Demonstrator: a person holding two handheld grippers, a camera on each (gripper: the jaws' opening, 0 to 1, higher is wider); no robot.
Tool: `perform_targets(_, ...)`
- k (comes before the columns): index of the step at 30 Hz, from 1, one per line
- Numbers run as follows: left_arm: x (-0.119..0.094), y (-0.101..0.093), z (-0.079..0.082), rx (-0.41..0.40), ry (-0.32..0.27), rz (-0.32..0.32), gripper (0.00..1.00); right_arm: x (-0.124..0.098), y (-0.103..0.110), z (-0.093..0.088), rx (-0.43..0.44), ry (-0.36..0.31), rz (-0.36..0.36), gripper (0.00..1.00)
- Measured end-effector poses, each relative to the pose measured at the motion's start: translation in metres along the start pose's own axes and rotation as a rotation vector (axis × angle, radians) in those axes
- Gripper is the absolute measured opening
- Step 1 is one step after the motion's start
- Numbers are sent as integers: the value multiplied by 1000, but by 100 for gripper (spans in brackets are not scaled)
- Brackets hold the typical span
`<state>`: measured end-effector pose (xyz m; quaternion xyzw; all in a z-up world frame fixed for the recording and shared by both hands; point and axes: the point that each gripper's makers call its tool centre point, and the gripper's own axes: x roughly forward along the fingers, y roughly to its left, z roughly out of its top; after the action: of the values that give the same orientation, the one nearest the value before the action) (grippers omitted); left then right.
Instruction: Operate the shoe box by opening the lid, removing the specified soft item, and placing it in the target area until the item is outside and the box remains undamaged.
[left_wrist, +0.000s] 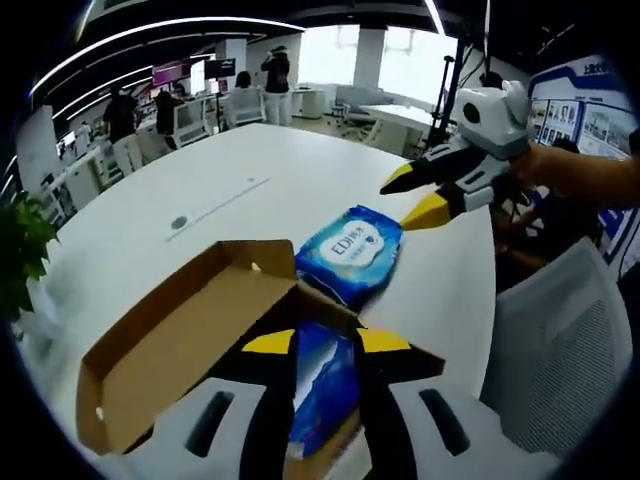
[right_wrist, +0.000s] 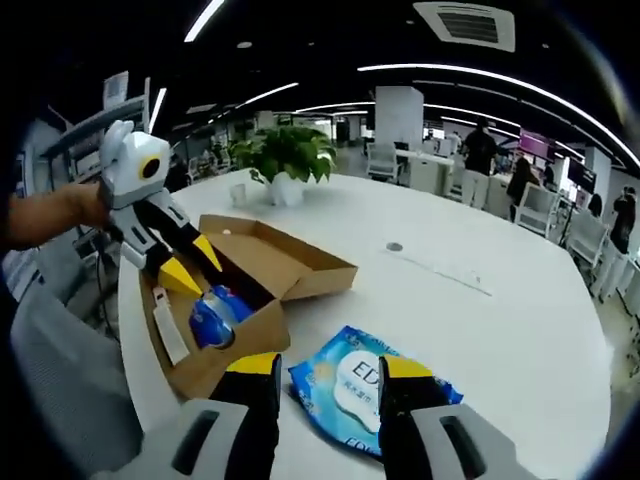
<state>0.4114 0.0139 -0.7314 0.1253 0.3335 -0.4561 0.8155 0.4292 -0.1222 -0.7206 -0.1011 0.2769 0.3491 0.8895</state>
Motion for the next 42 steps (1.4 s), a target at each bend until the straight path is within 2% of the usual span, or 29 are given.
perform_targets(13, -9, 16, -29, 79, 38, -51, 22, 25, 39, 22, -90, -26, 91, 33)
perform_targets(19, -7, 15, -33, 98, 42, -79, 19, 39, 57, 27, -149, -18, 137, 31)
perform_targets(24, -3, 11, -40, 102, 57, -112, 19, 48, 68, 28, -190, -7, 165, 29)
perform_targets(33, 7, 7, -55, 93, 90, -129, 15, 65, 88, 24, -266, 33, 211, 26)
perform_targets(42, 15, 7, -65, 95, 133, -124, 4, 86, 103, 22, -335, 59, 233, 22)
